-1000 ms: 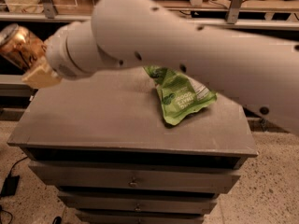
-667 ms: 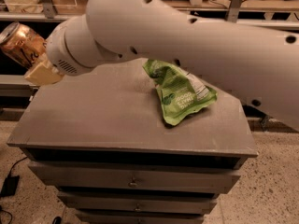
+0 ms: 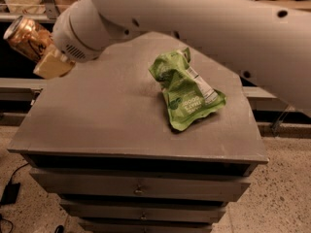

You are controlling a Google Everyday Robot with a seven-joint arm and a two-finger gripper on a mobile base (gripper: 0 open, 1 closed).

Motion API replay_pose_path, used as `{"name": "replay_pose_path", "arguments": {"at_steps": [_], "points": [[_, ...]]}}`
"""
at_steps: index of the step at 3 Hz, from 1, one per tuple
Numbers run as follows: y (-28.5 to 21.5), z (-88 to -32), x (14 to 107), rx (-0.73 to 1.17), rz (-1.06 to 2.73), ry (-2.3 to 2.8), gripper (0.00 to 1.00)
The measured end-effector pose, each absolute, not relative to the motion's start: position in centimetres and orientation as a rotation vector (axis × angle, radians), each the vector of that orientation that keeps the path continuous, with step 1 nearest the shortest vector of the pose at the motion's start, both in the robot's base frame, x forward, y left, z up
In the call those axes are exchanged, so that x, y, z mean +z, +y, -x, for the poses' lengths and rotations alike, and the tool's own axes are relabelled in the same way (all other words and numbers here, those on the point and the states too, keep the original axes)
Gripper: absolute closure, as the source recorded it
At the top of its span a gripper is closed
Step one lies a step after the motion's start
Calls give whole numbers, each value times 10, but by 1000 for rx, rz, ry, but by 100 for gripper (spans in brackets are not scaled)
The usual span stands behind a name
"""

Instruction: Knock orange can over

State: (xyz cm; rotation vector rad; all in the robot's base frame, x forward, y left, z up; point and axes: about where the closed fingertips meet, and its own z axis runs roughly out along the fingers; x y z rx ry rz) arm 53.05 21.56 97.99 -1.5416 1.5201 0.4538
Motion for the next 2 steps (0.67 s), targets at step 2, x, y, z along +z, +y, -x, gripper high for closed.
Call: {"name": "replay_pose_path", "arguments": {"at_steps": [2], "points": [[187, -617, 967, 404, 1699, 1615, 100]]}}
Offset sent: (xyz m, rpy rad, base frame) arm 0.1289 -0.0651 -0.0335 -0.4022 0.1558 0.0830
